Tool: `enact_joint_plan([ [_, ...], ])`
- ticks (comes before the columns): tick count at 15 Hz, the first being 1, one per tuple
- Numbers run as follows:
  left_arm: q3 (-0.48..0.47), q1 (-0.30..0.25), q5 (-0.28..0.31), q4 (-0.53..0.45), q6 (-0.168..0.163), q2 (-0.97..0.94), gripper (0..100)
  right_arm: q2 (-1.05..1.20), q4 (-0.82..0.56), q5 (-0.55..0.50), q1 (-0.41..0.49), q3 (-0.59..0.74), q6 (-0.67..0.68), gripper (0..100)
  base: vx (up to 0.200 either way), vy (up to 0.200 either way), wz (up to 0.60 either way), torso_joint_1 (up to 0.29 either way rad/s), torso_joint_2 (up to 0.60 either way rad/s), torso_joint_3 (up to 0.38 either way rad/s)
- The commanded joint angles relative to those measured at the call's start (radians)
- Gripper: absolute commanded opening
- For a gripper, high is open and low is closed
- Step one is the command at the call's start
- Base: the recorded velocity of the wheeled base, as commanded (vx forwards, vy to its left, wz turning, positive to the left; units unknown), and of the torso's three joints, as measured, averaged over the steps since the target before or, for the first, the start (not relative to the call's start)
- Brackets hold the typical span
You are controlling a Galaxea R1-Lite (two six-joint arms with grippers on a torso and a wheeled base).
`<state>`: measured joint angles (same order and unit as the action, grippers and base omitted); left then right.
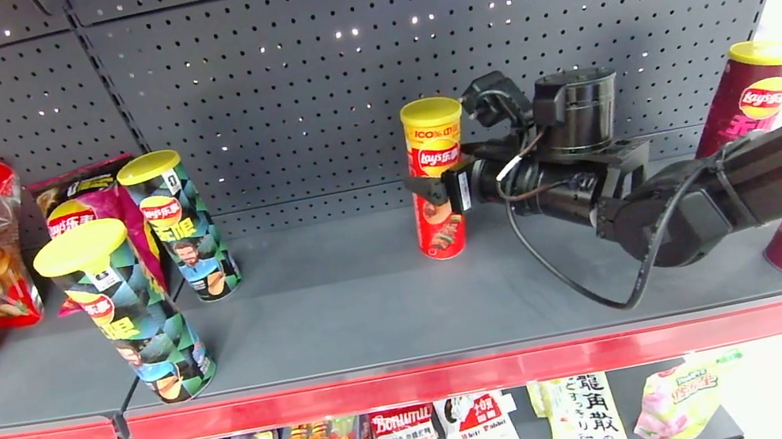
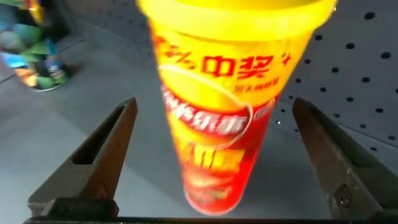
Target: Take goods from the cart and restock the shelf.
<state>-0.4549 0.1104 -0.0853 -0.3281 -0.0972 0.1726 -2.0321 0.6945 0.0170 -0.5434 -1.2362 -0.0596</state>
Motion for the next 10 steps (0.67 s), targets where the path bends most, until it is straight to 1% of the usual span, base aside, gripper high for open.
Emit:
enact_joint_plan([
  [1,-0.002,0.000,-0.007,0.000,0.001,-0.002,0,-0.040,0.000,-0.002,0.005,-0.035,0.000,100,0.000,0.000,0.00,0.000,0.00,0.000],
  [5,0.001,0.000,-0.008,0.000,0.001,-0.004,0,-0.080,0.000,-0.029,0.007,-0.095,0.000,100,0.000,0.000,0.00,0.000,0.00,0.000],
  [6,0.002,0.000,-0.008,0.000,0.001,-0.004,0,-0.097,0.000,-0.049,0.007,-0.112,0.001,0,0.000,0.000,0.00,0.000,0.00,0.000],
  [10,0.004,0.000,-0.008,0.000,0.001,-0.005,0,-0.099,0.000,-0.100,-0.004,-0.111,0.003,0,0.000,0.000,0.00,0.000,0.00,0.000],
])
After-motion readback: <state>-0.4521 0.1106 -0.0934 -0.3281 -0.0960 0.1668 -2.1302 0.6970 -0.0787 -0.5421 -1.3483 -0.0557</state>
